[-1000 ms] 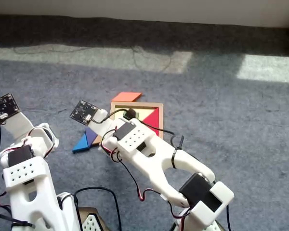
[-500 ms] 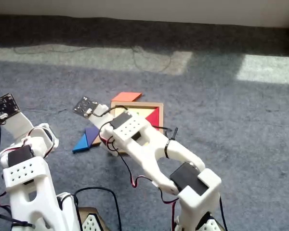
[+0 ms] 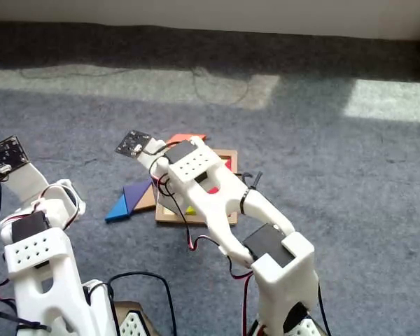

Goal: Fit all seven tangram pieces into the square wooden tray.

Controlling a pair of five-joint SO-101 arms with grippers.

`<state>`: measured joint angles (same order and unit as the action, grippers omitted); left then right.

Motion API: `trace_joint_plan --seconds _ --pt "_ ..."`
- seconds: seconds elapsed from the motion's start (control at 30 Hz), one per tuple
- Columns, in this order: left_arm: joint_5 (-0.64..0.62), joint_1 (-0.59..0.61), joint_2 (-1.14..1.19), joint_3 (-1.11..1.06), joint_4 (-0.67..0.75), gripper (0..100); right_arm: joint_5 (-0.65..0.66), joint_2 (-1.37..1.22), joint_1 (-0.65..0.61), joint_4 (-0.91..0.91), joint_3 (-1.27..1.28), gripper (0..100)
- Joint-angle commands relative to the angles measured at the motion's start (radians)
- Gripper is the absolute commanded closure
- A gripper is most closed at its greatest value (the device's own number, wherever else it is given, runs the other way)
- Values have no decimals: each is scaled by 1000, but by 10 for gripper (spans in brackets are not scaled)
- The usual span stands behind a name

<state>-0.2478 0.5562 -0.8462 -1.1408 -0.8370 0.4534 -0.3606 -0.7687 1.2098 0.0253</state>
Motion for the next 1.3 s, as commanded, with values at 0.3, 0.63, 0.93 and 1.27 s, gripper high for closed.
trace_joint_plan --seconds 0.3,0.63,0.93,1.27 --pt "-3 4 -21 45 17 751 6 242 81 21 27 872" --pt "-3 4 -21 45 17 751 -192 285 -1 -139 180 753" --pt "-3 4 -22 45 17 751 -328 226 -53 -137 177 750" --pt "-5 4 -24 47 17 751 -391 13 -62 -31 -73 750"
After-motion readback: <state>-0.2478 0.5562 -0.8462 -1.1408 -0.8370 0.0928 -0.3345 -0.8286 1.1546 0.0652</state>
